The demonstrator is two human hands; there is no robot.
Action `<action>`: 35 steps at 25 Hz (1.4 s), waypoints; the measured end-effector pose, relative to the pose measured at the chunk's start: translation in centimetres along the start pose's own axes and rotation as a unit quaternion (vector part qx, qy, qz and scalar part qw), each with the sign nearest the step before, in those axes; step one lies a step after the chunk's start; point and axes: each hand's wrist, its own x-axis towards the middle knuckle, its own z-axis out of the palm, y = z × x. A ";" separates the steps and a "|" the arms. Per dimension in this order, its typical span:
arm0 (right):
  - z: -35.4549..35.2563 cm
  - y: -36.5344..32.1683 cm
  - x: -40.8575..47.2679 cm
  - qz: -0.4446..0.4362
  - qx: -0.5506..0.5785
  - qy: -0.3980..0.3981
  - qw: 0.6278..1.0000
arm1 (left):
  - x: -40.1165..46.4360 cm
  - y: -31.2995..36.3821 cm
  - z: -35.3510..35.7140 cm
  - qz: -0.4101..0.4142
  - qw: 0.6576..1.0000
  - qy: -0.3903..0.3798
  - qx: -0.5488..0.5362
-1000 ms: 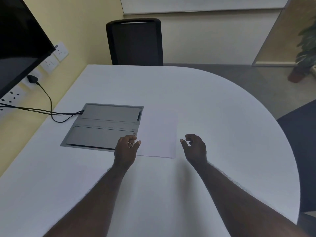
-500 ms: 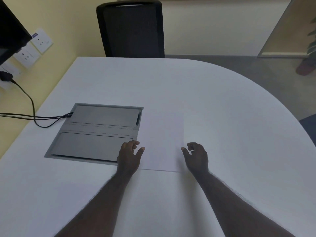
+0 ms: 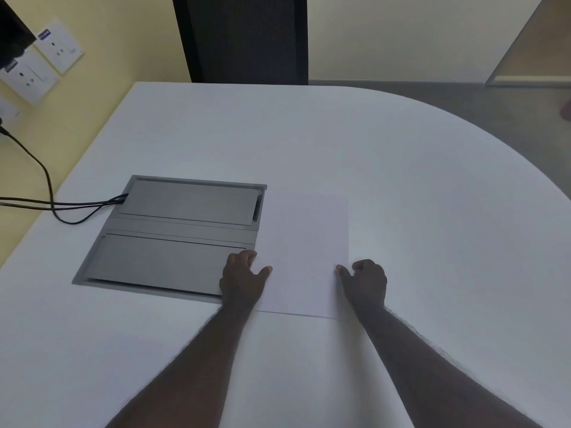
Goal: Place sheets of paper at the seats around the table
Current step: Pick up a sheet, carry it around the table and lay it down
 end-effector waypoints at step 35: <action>1.0 -0.9 0.0 0.013 0.082 0.038 0.996 | 0.7 0.1 1.2 -0.052 0.997 0.018 -0.060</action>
